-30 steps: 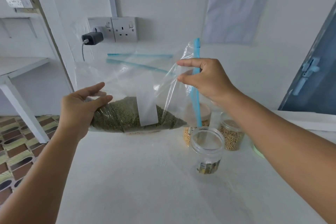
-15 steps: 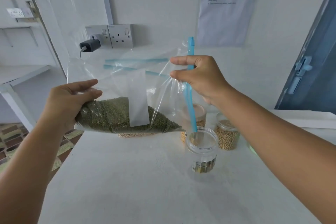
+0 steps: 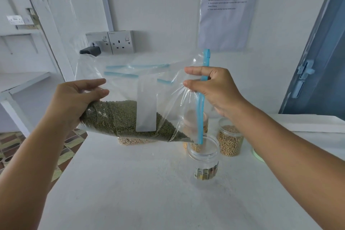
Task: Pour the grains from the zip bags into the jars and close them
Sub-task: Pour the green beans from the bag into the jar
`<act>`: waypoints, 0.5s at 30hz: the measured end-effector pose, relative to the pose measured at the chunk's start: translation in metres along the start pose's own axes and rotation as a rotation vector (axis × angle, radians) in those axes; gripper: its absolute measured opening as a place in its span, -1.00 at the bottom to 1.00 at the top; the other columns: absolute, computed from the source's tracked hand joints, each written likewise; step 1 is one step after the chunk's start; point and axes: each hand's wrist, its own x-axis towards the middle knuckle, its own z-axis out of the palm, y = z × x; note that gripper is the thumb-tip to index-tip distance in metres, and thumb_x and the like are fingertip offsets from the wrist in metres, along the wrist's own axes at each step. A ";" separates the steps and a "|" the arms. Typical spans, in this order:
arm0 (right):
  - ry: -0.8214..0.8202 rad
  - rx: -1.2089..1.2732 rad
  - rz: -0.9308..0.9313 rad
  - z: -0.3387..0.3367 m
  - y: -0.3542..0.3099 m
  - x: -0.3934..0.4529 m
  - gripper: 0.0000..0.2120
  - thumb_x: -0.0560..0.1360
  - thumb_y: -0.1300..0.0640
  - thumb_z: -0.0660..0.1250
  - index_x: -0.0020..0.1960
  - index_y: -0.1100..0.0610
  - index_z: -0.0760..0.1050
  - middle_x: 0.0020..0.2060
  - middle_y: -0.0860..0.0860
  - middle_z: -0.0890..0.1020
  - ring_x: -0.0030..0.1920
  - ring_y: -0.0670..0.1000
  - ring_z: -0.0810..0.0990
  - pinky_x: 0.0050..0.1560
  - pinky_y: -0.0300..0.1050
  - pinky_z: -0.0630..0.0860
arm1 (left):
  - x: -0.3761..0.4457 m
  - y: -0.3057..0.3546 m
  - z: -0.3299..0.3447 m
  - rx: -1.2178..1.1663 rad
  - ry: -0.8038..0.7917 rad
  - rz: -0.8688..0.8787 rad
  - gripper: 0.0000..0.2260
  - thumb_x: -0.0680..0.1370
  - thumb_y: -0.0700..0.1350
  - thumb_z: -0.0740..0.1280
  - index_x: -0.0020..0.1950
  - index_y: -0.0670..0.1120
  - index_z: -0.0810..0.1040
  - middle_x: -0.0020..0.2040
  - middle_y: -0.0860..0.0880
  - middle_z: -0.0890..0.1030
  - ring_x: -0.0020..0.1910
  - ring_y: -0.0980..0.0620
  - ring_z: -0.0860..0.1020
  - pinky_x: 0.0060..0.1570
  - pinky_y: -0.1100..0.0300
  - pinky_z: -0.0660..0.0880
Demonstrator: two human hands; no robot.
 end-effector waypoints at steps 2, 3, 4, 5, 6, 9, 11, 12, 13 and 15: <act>0.003 0.002 0.009 -0.003 0.003 -0.001 -0.63 0.45 0.24 0.60 0.23 0.04 0.70 0.17 -0.04 0.72 0.02 -0.07 0.74 0.15 -0.16 0.66 | 0.001 0.003 0.003 0.009 -0.010 0.012 -0.66 0.31 -0.13 0.62 0.07 0.00 0.77 -0.04 -0.11 0.69 -0.20 -0.04 0.53 0.10 0.04 0.58; 0.003 0.003 0.014 -0.004 0.005 -0.002 -0.62 0.45 0.23 0.60 0.24 0.04 0.70 0.18 -0.05 0.71 0.04 -0.06 0.74 0.15 -0.15 0.66 | 0.002 0.004 0.004 0.015 -0.012 0.018 -0.67 0.34 -0.15 0.61 0.09 -0.01 0.77 -0.05 -0.11 0.68 -0.20 -0.04 0.53 0.11 0.04 0.57; 0.005 0.006 0.018 -0.006 0.006 -0.003 -0.62 0.45 0.23 0.60 0.24 0.04 0.70 0.19 -0.06 0.71 0.06 -0.05 0.73 0.15 -0.14 0.66 | 0.002 0.004 0.006 0.023 -0.014 0.025 -0.69 0.37 -0.18 0.61 0.10 -0.02 0.76 -0.04 -0.12 0.68 -0.19 -0.06 0.52 0.12 0.03 0.56; 0.008 0.010 0.021 -0.007 0.008 -0.003 -0.62 0.45 0.23 0.60 0.24 0.04 0.70 0.20 -0.07 0.70 0.09 -0.05 0.72 0.16 -0.13 0.67 | 0.002 0.004 0.008 0.032 -0.017 0.033 -0.70 0.40 -0.20 0.60 0.11 -0.02 0.75 -0.04 -0.14 0.67 -0.17 -0.07 0.51 0.12 0.03 0.56; 0.011 0.014 0.024 -0.008 0.008 -0.004 -0.63 0.45 0.23 0.60 0.24 0.05 0.70 0.20 -0.07 0.69 0.10 -0.04 0.72 0.16 -0.12 0.67 | 0.002 0.004 0.009 0.039 -0.018 0.039 -0.70 0.40 -0.20 0.60 0.12 -0.03 0.75 -0.04 -0.14 0.67 -0.17 -0.07 0.51 0.09 0.06 0.57; 0.017 0.015 0.029 -0.010 0.010 -0.004 -0.63 0.45 0.23 0.60 0.23 0.04 0.71 0.21 -0.07 0.69 0.09 -0.04 0.72 0.16 -0.11 0.67 | 0.002 0.003 0.012 0.053 -0.021 0.059 -0.69 0.38 -0.18 0.60 0.12 -0.02 0.75 -0.09 -0.11 0.66 -0.27 0.01 0.50 -0.07 0.23 0.58; 0.017 0.010 0.028 -0.011 0.010 -0.004 -0.63 0.45 0.23 0.60 0.23 0.04 0.71 0.21 -0.09 0.69 0.05 -0.05 0.73 0.16 -0.10 0.67 | 0.003 0.004 0.013 0.061 -0.021 0.073 -0.70 0.39 -0.19 0.60 0.11 0.00 0.75 -0.13 -0.08 0.65 -0.31 0.04 0.49 -0.04 0.20 0.56; 0.018 0.012 0.028 -0.012 0.010 -0.004 -0.63 0.45 0.23 0.60 0.23 0.04 0.71 0.21 -0.09 0.69 0.04 -0.05 0.74 0.16 -0.10 0.67 | 0.004 0.004 0.013 0.064 -0.021 0.078 -0.70 0.40 -0.20 0.60 0.11 0.00 0.75 -0.14 -0.06 0.65 -0.30 0.03 0.49 -0.01 0.16 0.55; 0.020 0.015 0.029 -0.012 0.010 -0.004 -0.63 0.45 0.23 0.60 0.23 0.05 0.70 0.20 -0.10 0.69 0.04 -0.06 0.74 0.16 -0.11 0.67 | 0.005 0.005 0.013 0.070 -0.022 0.082 -0.70 0.40 -0.19 0.60 0.10 0.01 0.76 -0.16 -0.04 0.66 -0.29 0.02 0.49 0.01 0.14 0.55; 0.025 0.022 0.034 -0.013 0.011 -0.004 -0.63 0.45 0.23 0.60 0.24 0.05 0.70 0.18 -0.12 0.69 0.03 -0.06 0.74 0.16 -0.12 0.67 | 0.006 0.005 0.013 0.076 -0.025 0.090 -0.70 0.39 -0.17 0.61 0.10 0.01 0.76 -0.16 -0.02 0.67 -0.27 0.00 0.50 0.04 0.13 0.55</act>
